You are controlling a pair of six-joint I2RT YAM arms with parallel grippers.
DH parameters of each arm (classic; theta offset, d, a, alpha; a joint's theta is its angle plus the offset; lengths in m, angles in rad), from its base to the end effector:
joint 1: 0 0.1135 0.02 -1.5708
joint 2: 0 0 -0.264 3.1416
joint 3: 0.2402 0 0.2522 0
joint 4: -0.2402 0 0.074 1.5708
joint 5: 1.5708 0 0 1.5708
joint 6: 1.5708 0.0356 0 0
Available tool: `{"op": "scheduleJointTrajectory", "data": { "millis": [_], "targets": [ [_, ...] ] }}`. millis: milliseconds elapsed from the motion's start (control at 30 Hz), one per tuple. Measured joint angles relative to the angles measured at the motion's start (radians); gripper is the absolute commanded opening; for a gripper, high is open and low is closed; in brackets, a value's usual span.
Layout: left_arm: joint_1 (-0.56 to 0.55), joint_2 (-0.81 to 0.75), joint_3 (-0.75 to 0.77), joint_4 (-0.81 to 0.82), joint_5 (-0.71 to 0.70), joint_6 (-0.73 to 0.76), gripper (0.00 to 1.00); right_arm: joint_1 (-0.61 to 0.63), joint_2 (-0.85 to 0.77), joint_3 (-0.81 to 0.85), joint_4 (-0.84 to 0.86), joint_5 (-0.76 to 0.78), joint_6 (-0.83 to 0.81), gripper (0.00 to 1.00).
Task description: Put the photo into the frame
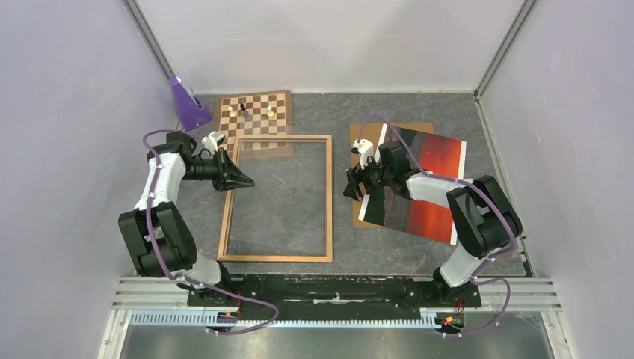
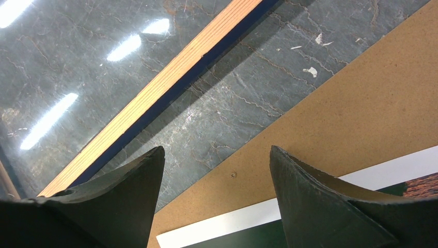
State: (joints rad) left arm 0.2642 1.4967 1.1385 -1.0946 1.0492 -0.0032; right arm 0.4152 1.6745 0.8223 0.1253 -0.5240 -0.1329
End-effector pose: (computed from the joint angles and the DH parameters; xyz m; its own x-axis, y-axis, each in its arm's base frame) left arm 0.2607 0.0385 0.2560 -0.9585 -0.2609 -0.1150 -0.0346 0.5068 -0.8614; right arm 0.2967 0.1503 0.1615 -0.5111 -0.3507 -0.7847 -0.7658 0.6003 0.2306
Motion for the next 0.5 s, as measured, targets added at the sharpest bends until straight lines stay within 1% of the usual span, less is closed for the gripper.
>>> {"op": "scheduleJointTrajectory", "data": {
  "millis": [500],
  "targets": [
    [-0.003, 0.0, 0.0, -0.011, 0.0, 0.027, 0.02, 0.0, 0.0, 0.0, 0.0, 0.0, 0.0, 0.77]
  ]
}}
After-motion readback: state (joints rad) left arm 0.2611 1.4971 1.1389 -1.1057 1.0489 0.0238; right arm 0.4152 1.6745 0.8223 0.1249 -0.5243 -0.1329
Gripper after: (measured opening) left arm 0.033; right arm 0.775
